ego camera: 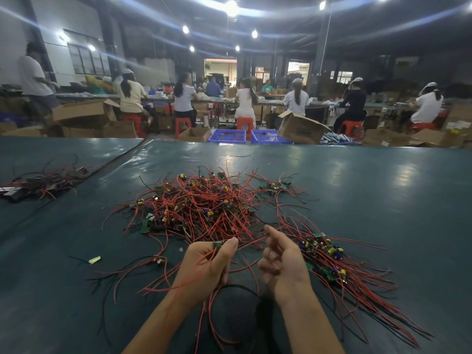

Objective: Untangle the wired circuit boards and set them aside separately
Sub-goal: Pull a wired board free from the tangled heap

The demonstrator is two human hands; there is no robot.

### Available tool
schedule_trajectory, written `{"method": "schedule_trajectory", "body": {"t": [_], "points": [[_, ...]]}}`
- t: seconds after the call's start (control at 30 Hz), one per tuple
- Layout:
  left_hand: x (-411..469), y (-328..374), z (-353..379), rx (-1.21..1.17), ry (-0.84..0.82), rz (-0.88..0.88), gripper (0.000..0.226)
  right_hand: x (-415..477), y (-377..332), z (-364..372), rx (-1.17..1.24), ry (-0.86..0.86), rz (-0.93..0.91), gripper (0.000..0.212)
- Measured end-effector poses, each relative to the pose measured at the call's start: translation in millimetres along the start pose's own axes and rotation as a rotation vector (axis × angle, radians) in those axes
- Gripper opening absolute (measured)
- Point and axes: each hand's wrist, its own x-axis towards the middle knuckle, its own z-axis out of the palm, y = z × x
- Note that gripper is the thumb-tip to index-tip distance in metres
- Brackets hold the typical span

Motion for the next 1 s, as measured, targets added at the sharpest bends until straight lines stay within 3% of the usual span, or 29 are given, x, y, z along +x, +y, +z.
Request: {"method": "schedule_trajectory", "body": {"t": [0.13,0.3,0.33,0.4,0.53,0.8,1.0], "points": [[-1.1,0.4,-4.0,0.033,0.017,0.096,0.069,0.9,-6.1,-3.2,0.092,0.017,-0.029,0.01],[10.8,1.5,2.3,-0.034,0.093,-0.078,0.069,-13.6,24.0,14.5,-0.26,-0.176,-0.019,0.034],[13.3,2.4,4.7,-0.092,0.104,-0.148,0.064,-15.3,30.6,17.5,-0.304,-0.213,-0.013,0.027],[14.3,-6.9,3.8,-0.099,0.135,-0.09,0.042,-17.0,37.0,20.6,-0.318,-0.204,-0.024,0.014],[4.8,-7.2,-7.2,0.04,0.057,0.027,0.066,-16.6,29.3,17.2,-0.368,-0.206,-0.048,0.017],[4.1,1.7,-10.0,0.084,0.018,0.021,0.071,-1.4,-0.1,-3.3,-0.028,-0.067,-0.081,0.025],[11.7,6.2,-11.2,-0.108,0.224,-0.171,0.052,-4.0,6.6,0.4,-0.062,-0.113,-0.117,0.028]]}}
